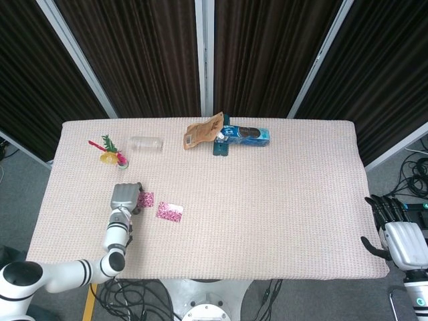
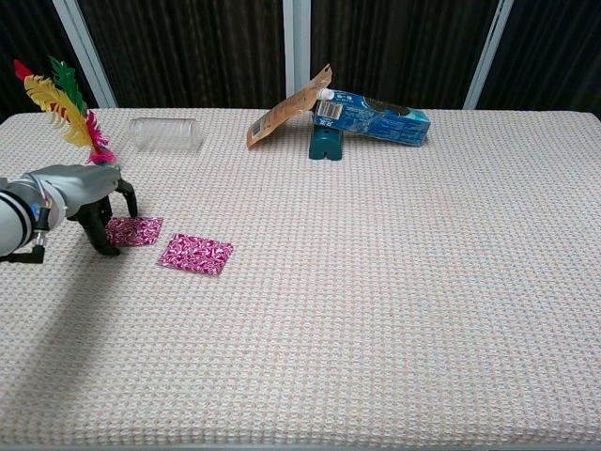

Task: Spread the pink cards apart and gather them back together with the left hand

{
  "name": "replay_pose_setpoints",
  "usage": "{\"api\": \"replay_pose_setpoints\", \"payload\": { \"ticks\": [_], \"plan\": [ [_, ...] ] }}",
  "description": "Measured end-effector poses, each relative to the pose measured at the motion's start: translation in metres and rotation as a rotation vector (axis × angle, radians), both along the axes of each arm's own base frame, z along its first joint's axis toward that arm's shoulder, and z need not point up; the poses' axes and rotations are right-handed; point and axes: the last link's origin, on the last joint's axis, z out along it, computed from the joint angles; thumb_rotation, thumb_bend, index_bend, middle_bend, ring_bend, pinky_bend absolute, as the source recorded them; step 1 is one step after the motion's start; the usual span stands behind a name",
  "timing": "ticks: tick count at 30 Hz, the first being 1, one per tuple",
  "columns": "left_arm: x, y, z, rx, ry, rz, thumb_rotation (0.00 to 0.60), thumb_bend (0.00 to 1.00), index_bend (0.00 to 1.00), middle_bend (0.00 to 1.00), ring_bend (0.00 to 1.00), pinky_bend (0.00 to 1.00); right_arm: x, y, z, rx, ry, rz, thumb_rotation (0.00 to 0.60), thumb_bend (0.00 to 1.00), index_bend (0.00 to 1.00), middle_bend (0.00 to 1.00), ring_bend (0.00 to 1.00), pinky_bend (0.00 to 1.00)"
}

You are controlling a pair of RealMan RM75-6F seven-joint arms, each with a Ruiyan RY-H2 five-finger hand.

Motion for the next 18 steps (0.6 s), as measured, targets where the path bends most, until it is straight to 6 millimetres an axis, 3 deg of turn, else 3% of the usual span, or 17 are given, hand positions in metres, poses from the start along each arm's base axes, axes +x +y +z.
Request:
{"api": "replay_pose_setpoints", "payload": {
  "ticks": [10, 18],
  "plan": [
    [-0.0012, 0.0009, -0.0007, 0.021, 0.008, -0.021, 0.6, 0.25, 0.5, 0.9, 0.91, 0.98, 0.0012, 0.0003, -0.001, 0.001, -0.001, 0.002, 0.57, 0.18, 0.09, 0.07, 0.0, 0.0],
    [0.0048, 0.0017, 0.007, 0.034, 0.004, -0.055, 0.6, 0.25, 0.5, 0.9, 0.91, 0.98, 0.0024, -0.001, -0.0014, 0.001, -0.001, 0.007, 0.571, 0.18, 0.09, 0.07, 0.0, 0.0]
  ]
}}
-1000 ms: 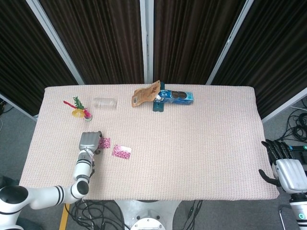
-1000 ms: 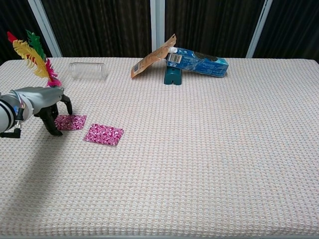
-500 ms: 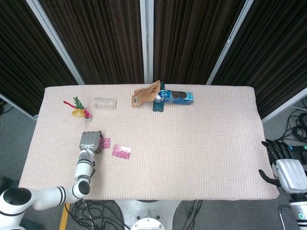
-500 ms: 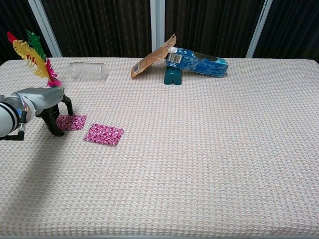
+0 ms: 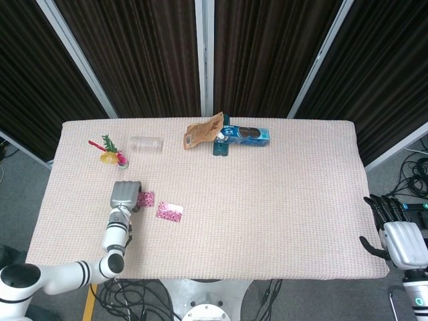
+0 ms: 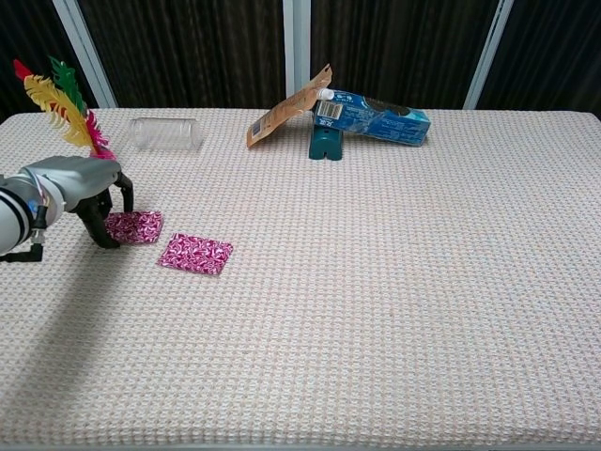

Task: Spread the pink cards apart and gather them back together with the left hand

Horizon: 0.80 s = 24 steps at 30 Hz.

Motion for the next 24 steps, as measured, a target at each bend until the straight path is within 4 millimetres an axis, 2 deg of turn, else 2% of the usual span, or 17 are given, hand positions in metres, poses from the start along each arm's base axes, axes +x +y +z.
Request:
{"api": "replay_pose_setpoints", "payload": {
  "ticks": [6, 16, 24],
  "plan": [
    [0.017, -0.005, 0.004, -0.017, -0.025, -0.05, 0.6, 0.25, 0.49, 0.9, 0.91, 0.98, 0.0, 0.001, 0.0, -0.002, -0.001, -0.001, 0.576, 0.18, 0.09, 0.07, 0.0, 0.0],
    [0.063, -0.024, -0.006, -0.129, -0.069, -0.152, 0.6, 0.25, 0.49, 0.89, 0.91, 0.98, -0.005, 0.003, 0.003, -0.009, -0.003, -0.014, 0.57, 0.18, 0.09, 0.07, 0.0, 0.0],
    [0.078, -0.031, -0.02, -0.169, -0.04, -0.181, 0.6, 0.25, 0.48, 0.89, 0.91, 0.98, -0.007, 0.003, 0.002, -0.007, -0.006, -0.019, 0.575, 0.18, 0.09, 0.07, 0.0, 0.0]
  ]
}}
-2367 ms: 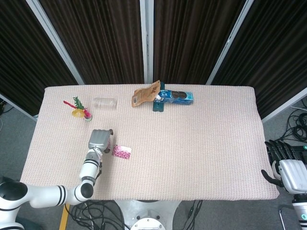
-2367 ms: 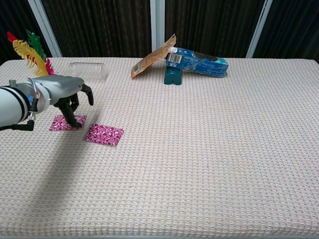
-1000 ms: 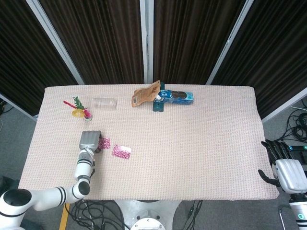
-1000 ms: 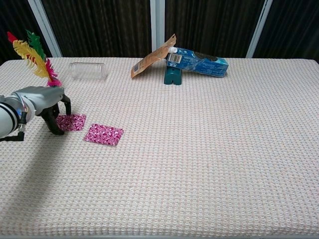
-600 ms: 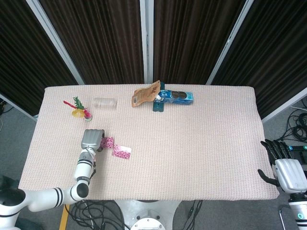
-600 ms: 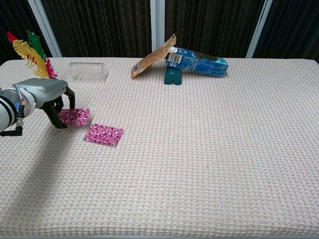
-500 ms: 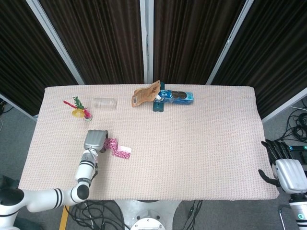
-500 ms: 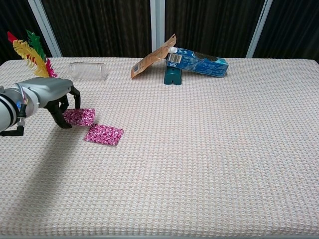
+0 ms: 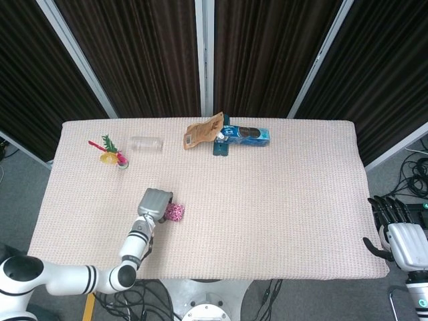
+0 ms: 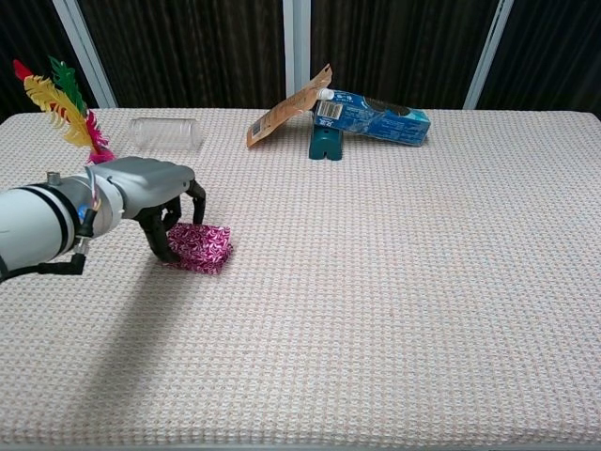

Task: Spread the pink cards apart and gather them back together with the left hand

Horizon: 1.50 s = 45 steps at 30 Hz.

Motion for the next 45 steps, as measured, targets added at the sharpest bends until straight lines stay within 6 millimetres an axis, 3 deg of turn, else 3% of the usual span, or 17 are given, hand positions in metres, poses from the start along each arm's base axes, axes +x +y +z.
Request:
{"api": "replay_pose_setpoints", "payload": {
  "ticks": [21, 45],
  "plan": [
    [0.002, 0.004, -0.012, -0.013, 0.057, 0.01, 0.6, 0.25, 0.46, 0.89, 0.91, 0.98, -0.004, 0.002, 0.001, -0.004, -0.005, -0.01, 0.569, 0.19, 0.09, 0.07, 0.0, 0.0],
    [-0.002, 0.004, -0.005, -0.015, 0.049, 0.018, 0.6, 0.25, 0.38, 0.89, 0.91, 0.98, -0.004, 0.003, 0.004, -0.016, -0.004, -0.011, 0.57, 0.18, 0.09, 0.07, 0.0, 0.0]
  ]
}}
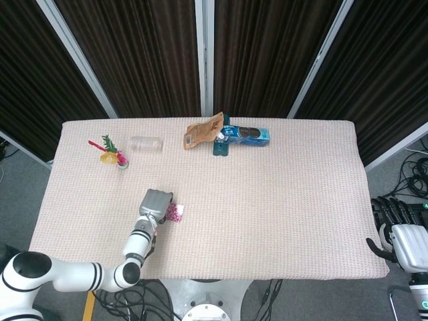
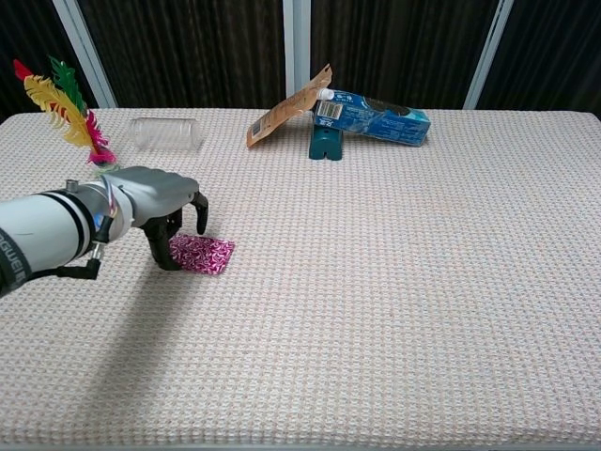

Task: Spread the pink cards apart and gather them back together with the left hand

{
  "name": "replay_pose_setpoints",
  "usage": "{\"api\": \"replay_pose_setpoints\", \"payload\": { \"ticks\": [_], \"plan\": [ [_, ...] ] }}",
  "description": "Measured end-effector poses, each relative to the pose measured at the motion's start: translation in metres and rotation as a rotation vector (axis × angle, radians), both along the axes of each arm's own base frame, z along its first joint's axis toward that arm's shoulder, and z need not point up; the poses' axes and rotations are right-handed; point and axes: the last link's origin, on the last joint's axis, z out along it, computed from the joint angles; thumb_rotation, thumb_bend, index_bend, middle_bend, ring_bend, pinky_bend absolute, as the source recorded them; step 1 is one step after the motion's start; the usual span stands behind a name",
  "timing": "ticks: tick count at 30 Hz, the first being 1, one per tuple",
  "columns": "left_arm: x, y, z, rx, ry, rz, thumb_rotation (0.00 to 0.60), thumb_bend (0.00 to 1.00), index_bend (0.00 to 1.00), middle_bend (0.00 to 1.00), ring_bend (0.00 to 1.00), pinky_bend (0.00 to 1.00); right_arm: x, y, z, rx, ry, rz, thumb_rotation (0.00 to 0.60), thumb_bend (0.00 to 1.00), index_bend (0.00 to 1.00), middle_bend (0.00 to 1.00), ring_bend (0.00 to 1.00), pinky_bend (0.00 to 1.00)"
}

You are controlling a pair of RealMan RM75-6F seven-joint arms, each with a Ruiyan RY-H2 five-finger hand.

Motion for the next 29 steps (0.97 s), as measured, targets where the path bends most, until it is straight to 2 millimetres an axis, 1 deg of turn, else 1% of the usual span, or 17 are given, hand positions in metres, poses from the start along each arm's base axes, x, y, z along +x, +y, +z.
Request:
{"api": "replay_pose_setpoints", "payload": {
  "ticks": [3, 5, 7, 9, 10, 11, 12, 15, 18, 19, 21, 22, 25, 29],
  "plan": [
    [-0.004, 0.002, 0.011, 0.032, -0.042, 0.02, 0.6, 0.25, 0.37, 0.88, 0.9, 0.96, 0.0, -0.001, 0.002, -0.004, 0.001, 0.001, 0.569, 0.18, 0.09, 0.07, 0.0, 0.0],
    [-0.01, 0.006, 0.022, 0.07, -0.081, 0.044, 0.6, 0.25, 0.36, 0.87, 0.89, 0.95, 0.0, -0.001, 0.003, -0.006, 0.002, 0.001, 0.57, 0.19, 0.09, 0.07, 0.0, 0.0],
    [-0.019, 0.01, 0.037, 0.124, -0.122, 0.067, 0.6, 0.25, 0.36, 0.82, 0.85, 0.92, 0.0, -0.001, 0.003, -0.007, 0.001, -0.001, 0.574, 0.18, 0.09, 0.07, 0.0, 0.0],
    [-0.029, 0.013, 0.052, 0.182, -0.158, 0.08, 0.6, 0.25, 0.36, 0.75, 0.76, 0.85, 0.0, 0.0, 0.004, -0.009, -0.002, -0.002, 0.578, 0.18, 0.09, 0.07, 0.0, 0.0],
    [-0.036, 0.015, 0.063, 0.223, -0.182, 0.085, 0.6, 0.25, 0.36, 0.71, 0.71, 0.8, 0.0, 0.0, 0.004, -0.01, -0.003, -0.002, 0.577, 0.18, 0.09, 0.07, 0.0, 0.0],
    [-0.042, 0.016, 0.071, 0.254, -0.201, 0.088, 0.6, 0.25, 0.36, 0.66, 0.65, 0.74, -0.001, 0.0, 0.004, -0.011, -0.004, -0.002, 0.576, 0.18, 0.09, 0.07, 0.0, 0.0],
    [-0.048, 0.016, 0.079, 0.284, -0.219, 0.089, 0.6, 0.25, 0.36, 0.58, 0.55, 0.65, -0.001, 0.0, 0.004, -0.011, -0.006, -0.001, 0.577, 0.18, 0.09, 0.07, 0.0, 0.0],
    [-0.071, 0.014, 0.108, 0.383, -0.275, 0.083, 0.6, 0.25, 0.36, 0.43, 0.35, 0.48, 0.0, -0.001, 0.004, -0.011, -0.011, 0.003, 0.575, 0.18, 0.09, 0.07, 0.0, 0.0],
    [-0.096, 0.003, 0.136, 0.481, -0.304, 0.051, 0.6, 0.25, 0.35, 0.34, 0.27, 0.4, 0.0, -0.002, 0.004, -0.019, -0.019, 0.009, 0.572, 0.18, 0.09, 0.07, 0.0, 0.0],
    [-0.107, -0.004, 0.147, 0.516, -0.302, 0.036, 0.6, 0.24, 0.34, 0.32, 0.25, 0.37, 0.0, -0.001, 0.004, -0.022, -0.021, 0.011, 0.572, 0.18, 0.09, 0.06, 0.0, 0.0],
    [-0.124, -0.017, 0.162, 0.561, -0.293, 0.017, 0.6, 0.24, 0.33, 0.29, 0.23, 0.35, 0.0, -0.001, 0.005, -0.029, -0.024, 0.016, 0.569, 0.18, 0.09, 0.06, 0.0, 0.0],
    [-0.135, -0.027, 0.171, 0.584, -0.283, 0.006, 0.6, 0.24, 0.33, 0.28, 0.23, 0.34, 0.0, -0.001, 0.005, -0.033, -0.025, 0.019, 0.568, 0.18, 0.09, 0.06, 0.0, 0.0],
    [-0.156, -0.054, 0.188, 0.608, -0.242, -0.016, 0.6, 0.24, 0.33, 0.28, 0.23, 0.32, 0.0, 0.001, 0.006, -0.042, -0.026, 0.025, 0.572, 0.18, 0.09, 0.06, 0.0, 0.0],
    [-0.169, -0.087, 0.198, 0.615, -0.205, -0.014, 0.6, 0.24, 0.32, 0.28, 0.23, 0.31, 0.0, 0.003, 0.004, -0.042, -0.023, 0.025, 0.579, 0.18, 0.09, 0.06, 0.0, 0.0]
  ]
}}
